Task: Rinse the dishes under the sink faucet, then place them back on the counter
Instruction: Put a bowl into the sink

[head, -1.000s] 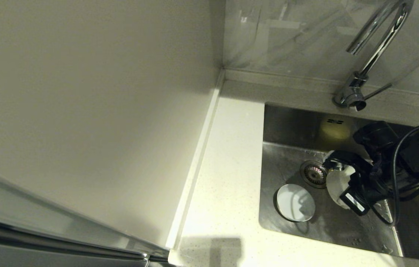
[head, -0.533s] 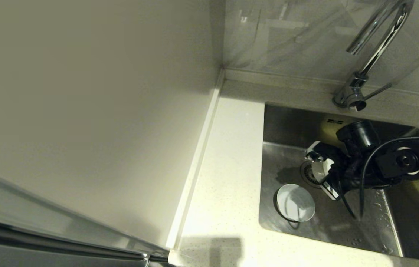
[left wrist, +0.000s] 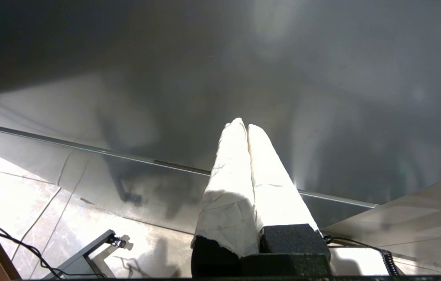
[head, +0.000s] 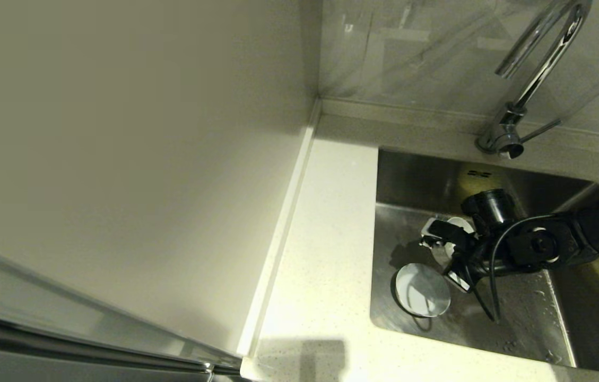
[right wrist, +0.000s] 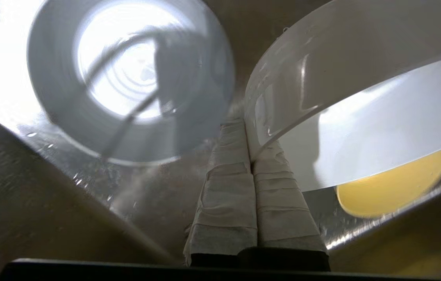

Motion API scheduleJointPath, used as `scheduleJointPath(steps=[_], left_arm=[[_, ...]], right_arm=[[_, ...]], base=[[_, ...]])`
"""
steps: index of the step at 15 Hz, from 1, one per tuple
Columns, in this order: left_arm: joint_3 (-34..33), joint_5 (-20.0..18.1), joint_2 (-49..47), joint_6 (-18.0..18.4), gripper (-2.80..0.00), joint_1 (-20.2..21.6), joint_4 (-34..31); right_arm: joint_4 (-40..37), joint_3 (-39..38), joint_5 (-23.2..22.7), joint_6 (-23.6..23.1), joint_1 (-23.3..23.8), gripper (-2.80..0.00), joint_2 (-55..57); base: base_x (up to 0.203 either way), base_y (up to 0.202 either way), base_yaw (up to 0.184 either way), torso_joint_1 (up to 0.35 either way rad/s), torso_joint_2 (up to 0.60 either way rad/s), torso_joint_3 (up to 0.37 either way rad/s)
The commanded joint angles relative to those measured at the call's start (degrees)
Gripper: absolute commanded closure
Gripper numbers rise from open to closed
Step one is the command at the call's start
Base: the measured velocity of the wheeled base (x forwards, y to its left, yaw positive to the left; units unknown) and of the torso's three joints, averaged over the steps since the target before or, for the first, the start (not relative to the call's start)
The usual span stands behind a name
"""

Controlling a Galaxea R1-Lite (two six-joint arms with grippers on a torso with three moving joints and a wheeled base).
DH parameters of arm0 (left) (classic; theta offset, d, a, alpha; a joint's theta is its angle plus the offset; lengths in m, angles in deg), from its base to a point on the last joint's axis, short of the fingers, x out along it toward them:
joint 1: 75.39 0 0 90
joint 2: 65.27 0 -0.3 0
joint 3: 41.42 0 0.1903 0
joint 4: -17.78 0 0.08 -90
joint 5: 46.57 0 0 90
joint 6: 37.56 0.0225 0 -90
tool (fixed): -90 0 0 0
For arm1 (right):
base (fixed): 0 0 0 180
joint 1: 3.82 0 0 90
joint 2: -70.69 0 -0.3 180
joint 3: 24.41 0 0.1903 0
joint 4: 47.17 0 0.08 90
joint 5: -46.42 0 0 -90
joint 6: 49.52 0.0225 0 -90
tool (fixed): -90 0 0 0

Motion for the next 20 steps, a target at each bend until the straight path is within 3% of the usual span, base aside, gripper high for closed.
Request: scheduleJointPath(steps=[1,12,14,20], left_arm=[[0.0,0.0,0.2,0.0,0.00,0.0,0.0],[0.0,0.0,0.2,0.0,0.00,0.0,0.0],[0.0,0.1,0.2,0.0,0.00,0.0,0.0],[0.0,0.1,0.2,0.0,0.00,0.0,0.0]], right_arm=[[0.0,1.2,0.1,-0.4,-0.1,0.00,3.3],[0.0,7.2,2.9,0.1,0.5,0.00,10.1],[0.0,7.4,3.4,0.1,0.6,-2.80,10.0],[2.5,6.5,3.6,0.2,1.1,-2.80,5.5]], base=[[0.000,0.000,0.000,0.000,0.00,0.000],[0.000,0.000,0.000,0.000,0.00,0.000],[0.000,0.000,0.000,0.000,0.00,0.000],[0.000,0.000,0.000,0.000,0.00,0.000]])
